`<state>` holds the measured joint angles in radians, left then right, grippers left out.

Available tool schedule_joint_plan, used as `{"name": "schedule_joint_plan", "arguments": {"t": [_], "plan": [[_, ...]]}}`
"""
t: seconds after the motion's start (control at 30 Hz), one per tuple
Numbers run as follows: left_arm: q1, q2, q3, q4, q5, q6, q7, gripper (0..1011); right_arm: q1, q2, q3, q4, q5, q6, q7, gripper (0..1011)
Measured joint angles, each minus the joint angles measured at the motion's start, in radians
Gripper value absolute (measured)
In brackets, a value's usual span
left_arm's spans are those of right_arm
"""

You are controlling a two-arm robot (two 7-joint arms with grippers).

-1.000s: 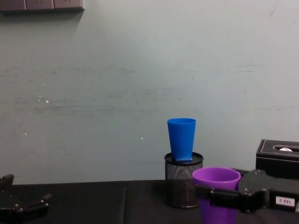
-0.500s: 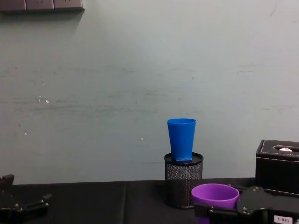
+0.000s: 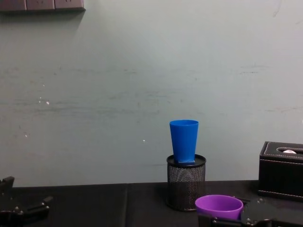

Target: Pick up one cup with a gripper and tap it against the other cup.

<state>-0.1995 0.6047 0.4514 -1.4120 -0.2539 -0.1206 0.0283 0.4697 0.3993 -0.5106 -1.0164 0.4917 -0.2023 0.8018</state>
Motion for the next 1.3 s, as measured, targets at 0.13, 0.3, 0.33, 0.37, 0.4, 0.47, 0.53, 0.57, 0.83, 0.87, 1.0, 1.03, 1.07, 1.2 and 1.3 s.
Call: {"name": "schedule_joint_plan", "arguments": {"t": [0.13,0.3,0.33,0.37,0.4,0.47,0.53,0.57,0.83,0.87,1.0,1.03,1.07,1.2,1.3], "plan": [[0.0,0.0,0.0,0.0,0.0,0.0,0.0,1012,-0.001,-0.003,0.0,0.005,-0.001,0.005,0.0,748],[0.0,0.0,0.0,0.0,0.0,0.0,0.0,1012,-0.003,-0.006,0.0,0.01,-0.004,0.01,-0.001,748],[0.0,0.0,0.0,0.0,0.0,0.0,0.0,1011,-0.003,-0.006,0.0,0.012,-0.004,0.01,-0.001,748],[0.0,0.0,0.0,0.0,0.0,0.0,0.0,1011,-0.003,-0.007,0.0,0.013,-0.004,0.01,-0.001,748],[0.0,0.0,0.0,0.0,0.0,0.0,0.0,1011,-0.003,-0.008,0.0,0.015,-0.004,0.01,0.0,748],[0.0,0.0,0.0,0.0,0.0,0.0,0.0,1011,-0.003,-0.008,0.0,0.015,-0.005,0.01,0.0,748],[0.0,0.0,0.0,0.0,0.0,0.0,0.0,1011,-0.003,-0.009,0.0,0.018,-0.005,0.01,0.0,748],[0.0,0.0,0.0,0.0,0.0,0.0,0.0,1011,-0.004,-0.01,0.001,0.019,-0.005,0.01,0.001,748],[0.0,0.0,0.0,0.0,0.0,0.0,0.0,1011,-0.004,-0.012,0.005,0.023,0.001,0.018,0.002,748],[0.0,0.0,0.0,0.0,0.0,0.0,0.0,1011,-0.004,-0.012,0.005,0.023,0.001,0.018,0.002,748],[0.0,0.0,0.0,0.0,0.0,0.0,0.0,1011,-0.004,-0.012,0.004,0.023,0.0,0.017,0.002,764],[0.0,0.0,0.0,0.0,0.0,0.0,0.0,1011,-0.004,-0.012,0.004,0.022,0.0,0.017,0.002,778],[0.0,0.0,0.0,0.0,0.0,0.0,0.0,1011,-0.004,-0.012,0.004,0.022,0.0,0.017,0.002,821],[0.0,0.0,0.0,0.0,0.0,0.0,0.0,1011,-0.004,-0.011,0.004,0.022,-0.001,0.016,0.002,921],[0.0,0.0,0.0,0.0,0.0,0.0,0.0,1012,-0.004,-0.011,0.003,0.022,-0.001,0.016,0.002,994]]}}
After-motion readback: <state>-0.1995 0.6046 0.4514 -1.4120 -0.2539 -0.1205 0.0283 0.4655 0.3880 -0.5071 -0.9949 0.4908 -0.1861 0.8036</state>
